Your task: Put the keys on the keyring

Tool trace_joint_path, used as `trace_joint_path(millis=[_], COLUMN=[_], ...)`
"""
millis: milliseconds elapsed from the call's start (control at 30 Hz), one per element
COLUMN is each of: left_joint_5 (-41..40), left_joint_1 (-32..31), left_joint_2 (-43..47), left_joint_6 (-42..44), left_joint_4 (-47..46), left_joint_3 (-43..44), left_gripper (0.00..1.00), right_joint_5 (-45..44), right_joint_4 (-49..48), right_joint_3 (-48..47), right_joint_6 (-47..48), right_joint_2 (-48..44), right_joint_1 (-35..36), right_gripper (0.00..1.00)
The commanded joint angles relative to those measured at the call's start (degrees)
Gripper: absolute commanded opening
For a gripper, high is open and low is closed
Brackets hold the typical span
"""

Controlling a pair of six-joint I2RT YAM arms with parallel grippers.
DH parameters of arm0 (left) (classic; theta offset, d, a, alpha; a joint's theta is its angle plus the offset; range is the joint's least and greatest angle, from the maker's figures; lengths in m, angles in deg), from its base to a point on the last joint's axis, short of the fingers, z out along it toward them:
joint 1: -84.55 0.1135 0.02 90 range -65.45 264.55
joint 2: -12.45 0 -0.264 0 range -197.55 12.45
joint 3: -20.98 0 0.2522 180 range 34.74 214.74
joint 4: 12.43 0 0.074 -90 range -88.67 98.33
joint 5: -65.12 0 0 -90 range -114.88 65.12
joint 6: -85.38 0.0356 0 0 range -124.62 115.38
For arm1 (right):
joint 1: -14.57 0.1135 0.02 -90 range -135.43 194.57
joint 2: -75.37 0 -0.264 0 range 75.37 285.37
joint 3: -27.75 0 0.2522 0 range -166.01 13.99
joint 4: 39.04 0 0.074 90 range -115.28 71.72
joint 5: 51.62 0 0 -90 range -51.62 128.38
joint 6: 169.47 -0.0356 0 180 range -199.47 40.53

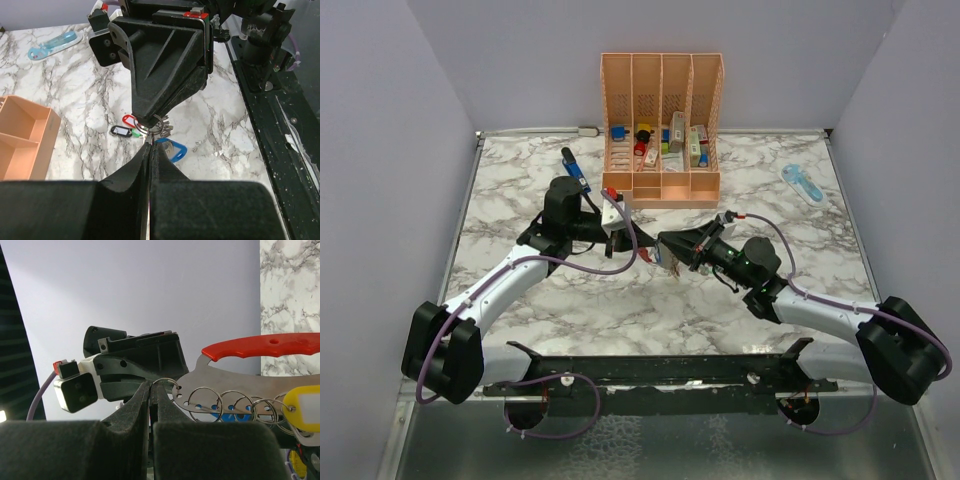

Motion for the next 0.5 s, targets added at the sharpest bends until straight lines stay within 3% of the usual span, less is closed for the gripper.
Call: trace_joint_path(millis=[0, 100, 267, 467], left_joint_5=[-2.9, -3.6, -5.3, -6.1], left_joint_1=[0.1, 0.0, 0.0, 0.1], left_joint_2=[0.0, 0.0, 0.8, 2.0], left_joint_6=[2.7, 1.4, 0.4, 3.0], left_joint_4=[2.7, 1.7, 2.1, 5.9], left_joint_3=[1.6, 1.7, 2.4, 3.3], left_gripper=[0.00, 0.01, 0.27, 0.41], right_joint_5=[2.9, 3.4, 3.1, 3.3], right_joint_4=[-7.0, -7.9, -7.4, -6.4], right_joint_3=[0.3, 0.6, 0.7, 0.4], right_joint_6=[-2.8, -2.7, -2.6, -2.8], right_joint_2=[-0.3, 0.0, -0.6, -0.8], right_joint_1=[0.2, 0.2, 0.2, 0.2], right_gripper=[0.01, 0.01, 0.01, 0.01])
